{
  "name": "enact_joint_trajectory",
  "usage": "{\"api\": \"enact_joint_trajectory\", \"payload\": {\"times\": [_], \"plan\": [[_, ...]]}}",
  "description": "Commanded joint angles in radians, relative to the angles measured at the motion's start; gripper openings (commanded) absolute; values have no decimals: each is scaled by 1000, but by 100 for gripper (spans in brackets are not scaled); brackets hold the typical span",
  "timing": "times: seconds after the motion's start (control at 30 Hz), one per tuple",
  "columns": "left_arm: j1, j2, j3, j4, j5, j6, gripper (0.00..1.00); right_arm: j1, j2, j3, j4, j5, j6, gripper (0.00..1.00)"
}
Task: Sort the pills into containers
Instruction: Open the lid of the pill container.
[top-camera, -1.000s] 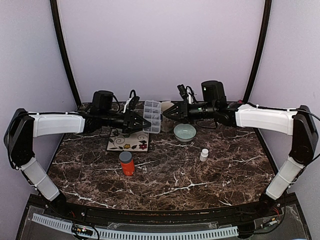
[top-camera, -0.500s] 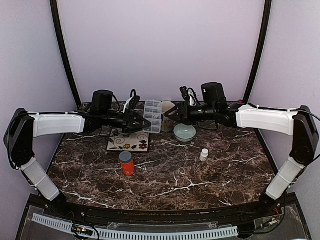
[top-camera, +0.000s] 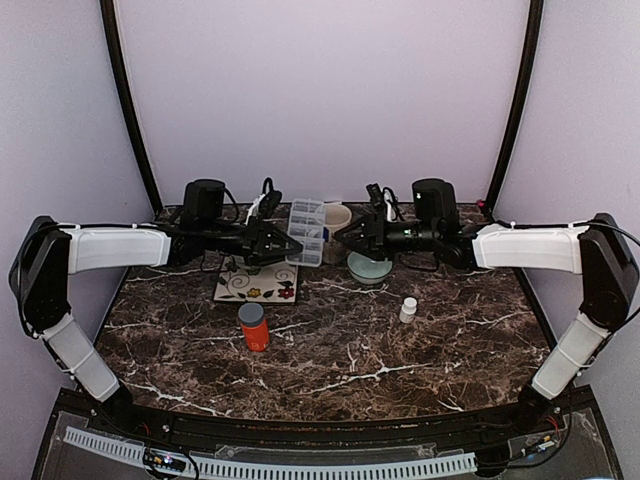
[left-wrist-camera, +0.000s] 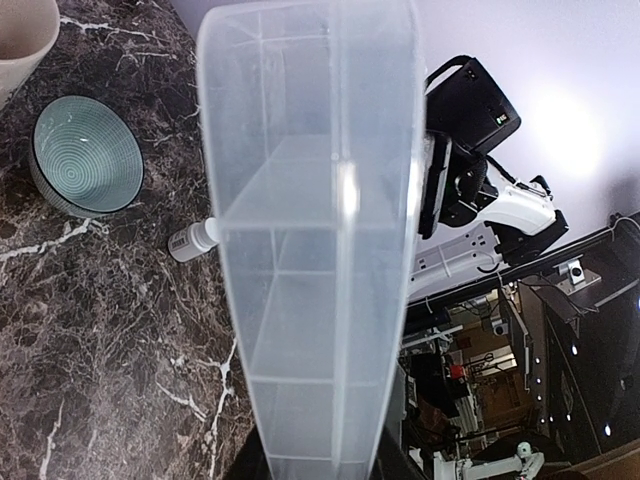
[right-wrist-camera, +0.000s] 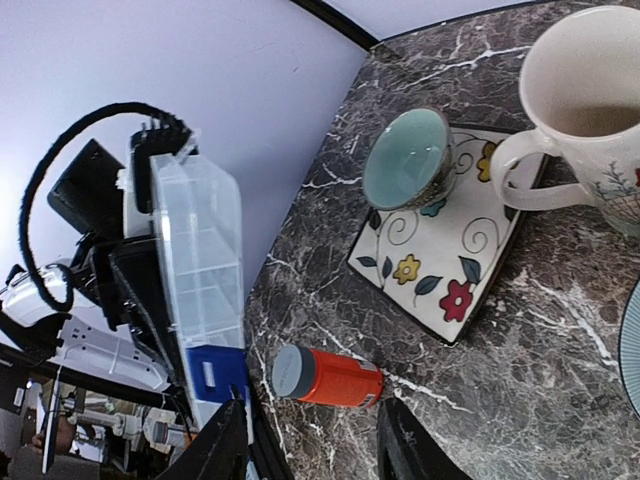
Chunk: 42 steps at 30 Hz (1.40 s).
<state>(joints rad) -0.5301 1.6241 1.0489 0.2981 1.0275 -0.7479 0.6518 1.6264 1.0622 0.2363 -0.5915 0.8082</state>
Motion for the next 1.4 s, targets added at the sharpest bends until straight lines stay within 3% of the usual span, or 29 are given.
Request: {"api": "enact_joint_trajectory", "payload": {"times": [0.0,0.27,1.03,1.37], "plan": [[8,19,38,27,39,-2,0,-6,-25,-18,180,-105,59,45],[9,44,53,45,56,-12,0,-6,-19,-17,217,-139,85,49],[14,78,67,117,106,-62,0,-5,62,43,255,-180,117,49],[13,82,61,121,108,-67,0,-4,72,53,271,-192,132,41]]}}
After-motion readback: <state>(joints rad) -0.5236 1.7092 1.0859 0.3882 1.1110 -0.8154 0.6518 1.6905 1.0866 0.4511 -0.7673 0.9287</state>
